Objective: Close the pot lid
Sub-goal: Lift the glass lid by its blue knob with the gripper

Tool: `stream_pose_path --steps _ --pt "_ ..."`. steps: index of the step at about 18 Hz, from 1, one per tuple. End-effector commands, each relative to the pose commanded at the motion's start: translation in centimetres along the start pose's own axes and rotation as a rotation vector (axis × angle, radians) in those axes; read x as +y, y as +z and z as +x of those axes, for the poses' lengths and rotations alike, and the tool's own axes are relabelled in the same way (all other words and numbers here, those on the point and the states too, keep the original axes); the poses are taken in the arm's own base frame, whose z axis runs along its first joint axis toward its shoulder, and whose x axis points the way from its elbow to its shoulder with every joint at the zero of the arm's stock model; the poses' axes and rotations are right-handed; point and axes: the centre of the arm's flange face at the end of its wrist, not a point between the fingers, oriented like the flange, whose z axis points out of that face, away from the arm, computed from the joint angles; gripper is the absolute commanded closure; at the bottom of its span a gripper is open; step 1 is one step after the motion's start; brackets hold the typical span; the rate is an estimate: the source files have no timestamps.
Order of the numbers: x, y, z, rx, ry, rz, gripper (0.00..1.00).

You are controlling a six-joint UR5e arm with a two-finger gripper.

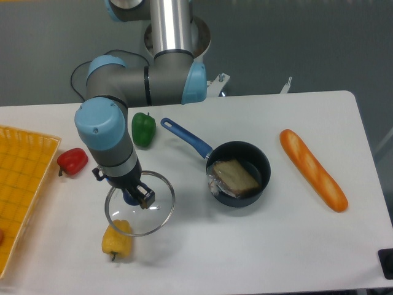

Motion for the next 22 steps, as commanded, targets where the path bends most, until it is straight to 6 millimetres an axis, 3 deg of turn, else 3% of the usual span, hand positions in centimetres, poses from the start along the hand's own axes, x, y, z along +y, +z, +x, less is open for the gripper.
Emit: stream_pose_path --steps 8,13,22 --pt "0.4 -0.8 -0.2 -0.005 -0.013 0.017 0.49" --pt "1.4 -2.7 -1.5 -0.003 -0.038 0.063 0.49" --pt "1.8 -3.7 -2.6 0.005 -0.056 0.103 0.49"
